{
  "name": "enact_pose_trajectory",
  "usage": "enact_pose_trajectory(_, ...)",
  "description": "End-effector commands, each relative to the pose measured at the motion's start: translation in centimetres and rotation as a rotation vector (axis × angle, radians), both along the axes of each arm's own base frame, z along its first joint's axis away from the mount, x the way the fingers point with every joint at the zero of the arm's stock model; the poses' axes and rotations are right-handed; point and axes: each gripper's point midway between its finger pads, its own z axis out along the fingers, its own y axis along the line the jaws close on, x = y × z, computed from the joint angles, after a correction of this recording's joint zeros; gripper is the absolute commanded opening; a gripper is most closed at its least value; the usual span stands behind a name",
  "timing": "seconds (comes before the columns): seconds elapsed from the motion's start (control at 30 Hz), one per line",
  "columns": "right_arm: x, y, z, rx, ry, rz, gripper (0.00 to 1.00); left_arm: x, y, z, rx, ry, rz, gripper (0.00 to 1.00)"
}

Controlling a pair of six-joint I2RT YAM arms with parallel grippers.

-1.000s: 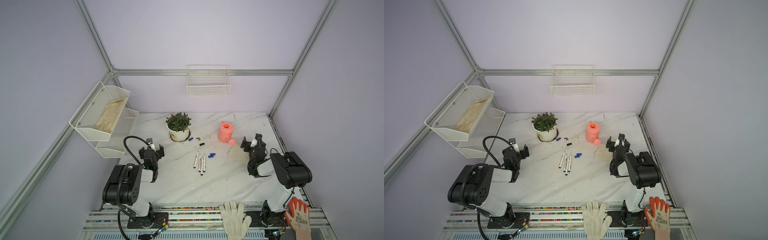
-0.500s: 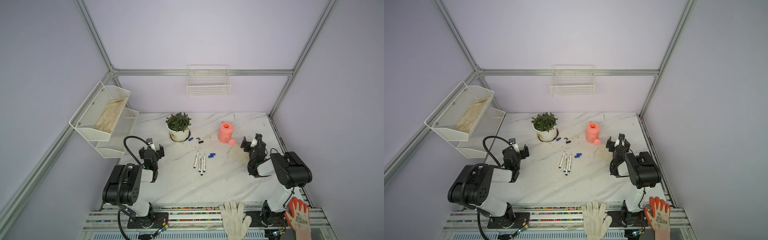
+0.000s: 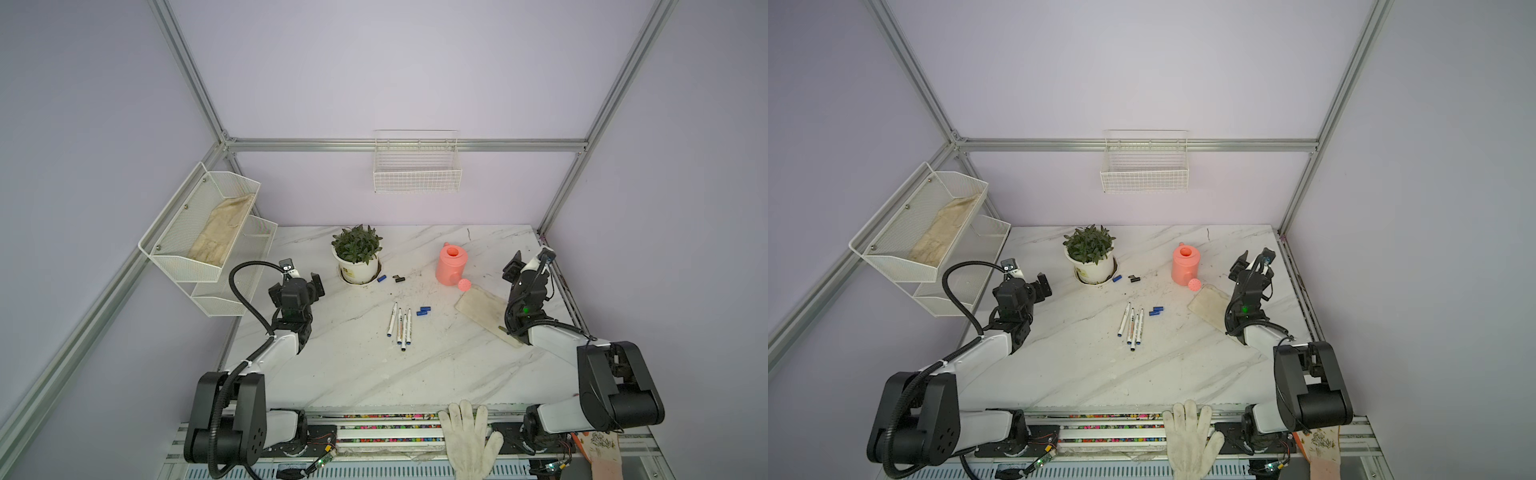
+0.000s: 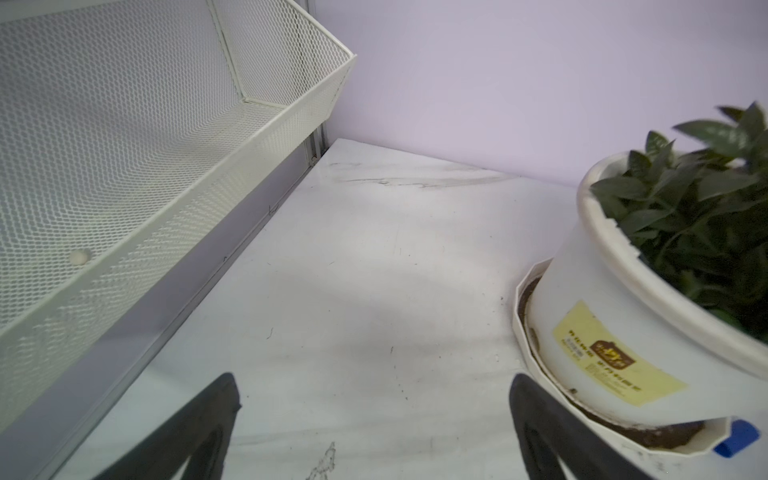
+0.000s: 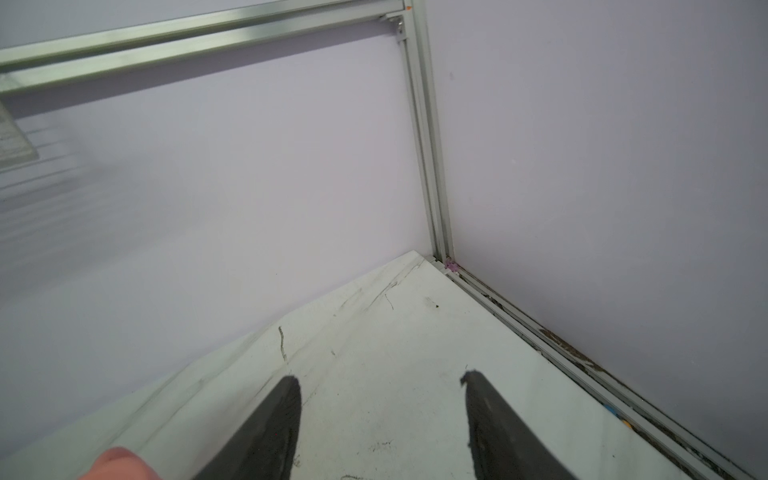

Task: Insert the pens into the pen caps
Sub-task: 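Reach the left gripper down to the white markers while the right arm rises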

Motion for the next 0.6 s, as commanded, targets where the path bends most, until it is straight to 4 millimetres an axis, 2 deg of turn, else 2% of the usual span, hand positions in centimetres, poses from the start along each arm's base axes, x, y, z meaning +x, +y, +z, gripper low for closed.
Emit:
enact_pose_trajectory(0.0, 0.2, -0.2, -1.2, 0.039, 0.139, -0.078, 0.63, -1.8, -5.7, -1.8, -0.098, 0.119, -0.072, 1.0)
enact_pose_trajectory(0.1, 1.3, 3.0, 0.8, 0.006, 0.146, -0.003, 0.62, -3.0, -13.7, -3.7, -0.127, 0.194, -0.304, 1.0)
enact_pose_trajectory(0.2, 1.7, 6.8, 3.3, -0.06, 0.124, 0.08, 0.62, -4.2, -20.1, -5.6, -0.176, 0.297, -0.504, 1.0)
enact_pose_trajectory(0.27, 2.3, 9.0, 4.4, -0.088, 0.124, 0.163, 0.62, -4.7, -23.2, -6.0, -0.153, 0.329, -0.603, 1.0)
enact_pose_trajectory(0.3, 2.6, 9.9, 4.7, -0.099, 0.13, 0.199, 0.62, -4.9, -24.6, -6.9, -0.138, 0.367, -0.646, 1.0)
enact_pose_trajectory(0.43, 3.3, 12.7, 5.3, -0.104, 0.146, 0.319, 0.59, -5.0, -27.2, -7.3, -0.072, 0.422, -0.73, 1.0)
enact_pose_trajectory(0.57, 3.4, 15.2, 5.2, -0.095, 0.167, 0.415, 0.49, -4.5, -27.7, -8.0, -0.019, 0.487, -0.731, 0.97)
